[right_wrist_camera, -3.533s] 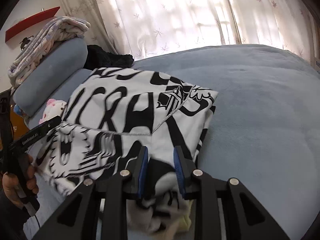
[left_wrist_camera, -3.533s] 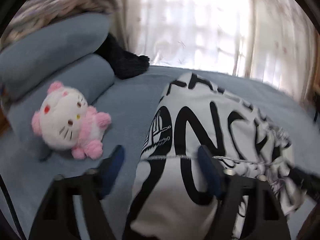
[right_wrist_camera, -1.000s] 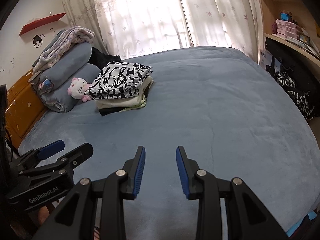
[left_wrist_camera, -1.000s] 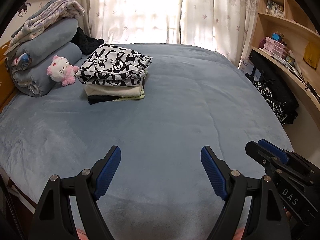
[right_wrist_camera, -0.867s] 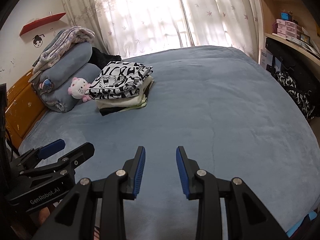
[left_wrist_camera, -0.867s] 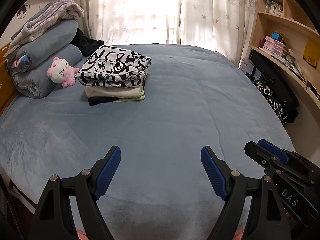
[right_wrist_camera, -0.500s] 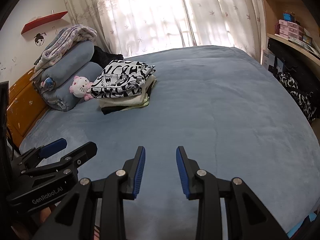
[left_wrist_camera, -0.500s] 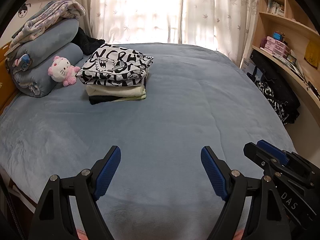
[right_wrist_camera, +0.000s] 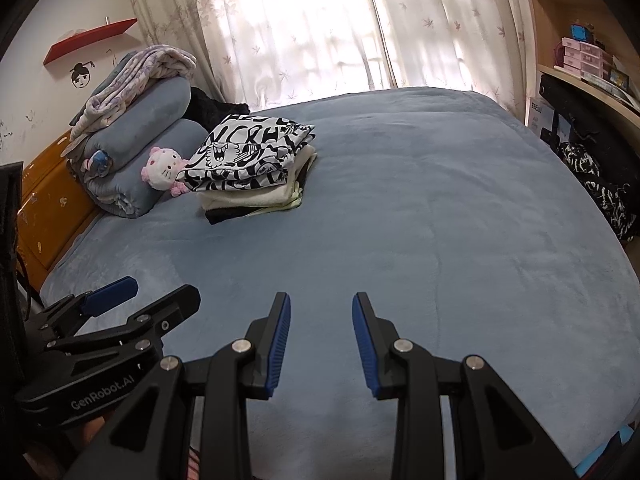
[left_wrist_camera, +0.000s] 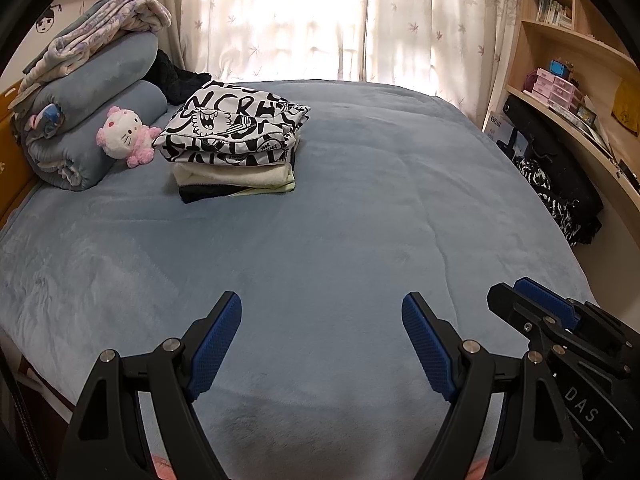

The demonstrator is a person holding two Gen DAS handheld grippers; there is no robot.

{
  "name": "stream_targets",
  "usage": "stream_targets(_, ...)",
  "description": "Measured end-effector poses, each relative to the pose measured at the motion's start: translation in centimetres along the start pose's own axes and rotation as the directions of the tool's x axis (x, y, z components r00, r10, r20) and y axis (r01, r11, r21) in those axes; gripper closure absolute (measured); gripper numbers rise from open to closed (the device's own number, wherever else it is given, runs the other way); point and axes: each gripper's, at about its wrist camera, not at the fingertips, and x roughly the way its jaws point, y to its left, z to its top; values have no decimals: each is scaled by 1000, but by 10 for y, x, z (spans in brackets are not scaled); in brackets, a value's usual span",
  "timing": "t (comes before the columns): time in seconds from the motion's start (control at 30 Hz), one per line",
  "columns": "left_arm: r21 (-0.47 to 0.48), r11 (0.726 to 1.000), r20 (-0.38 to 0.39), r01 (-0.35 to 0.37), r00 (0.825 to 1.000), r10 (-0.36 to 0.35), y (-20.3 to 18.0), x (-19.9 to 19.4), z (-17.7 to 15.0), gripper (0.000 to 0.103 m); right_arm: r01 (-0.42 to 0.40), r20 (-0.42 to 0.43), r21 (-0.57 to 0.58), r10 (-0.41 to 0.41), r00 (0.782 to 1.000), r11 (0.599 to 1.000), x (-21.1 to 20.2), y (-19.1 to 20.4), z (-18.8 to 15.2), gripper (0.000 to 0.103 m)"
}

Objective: Fold large clothes

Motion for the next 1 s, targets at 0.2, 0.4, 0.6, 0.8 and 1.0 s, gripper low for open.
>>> stream_targets(0.2, 1, 1000, -9, -7, 1000, 7, -1, 2, -1, 22, -6, -10, -13, 6, 1000, 1000, 4, 4, 0, 71)
stream_targets(0.4, -2, 1000, -17, -14, 1000, 14, -3, 5, 0, 22, -8, -17, -16, 8, 1000, 1000, 8, 6, 1, 71)
stream_targets(0.6, -4, 1000, -28, -16, 999, 16, -2, 10, 1, 22, -7, -23, -15, 7, 1000, 1000, 12, 7, 1, 71)
stream_targets(0.8, -6, 1000, -40, -16, 999, 16, -1, 15, 2, 22, -5, -36, -12, 5, 999, 1000, 20, 7, 1, 71)
stream_targets(1.0, -8, 1000, -58, -15, 998, 14, 0, 23, 1, 22, -6, -51, -6, 6, 999, 1000, 27, 6, 0, 71)
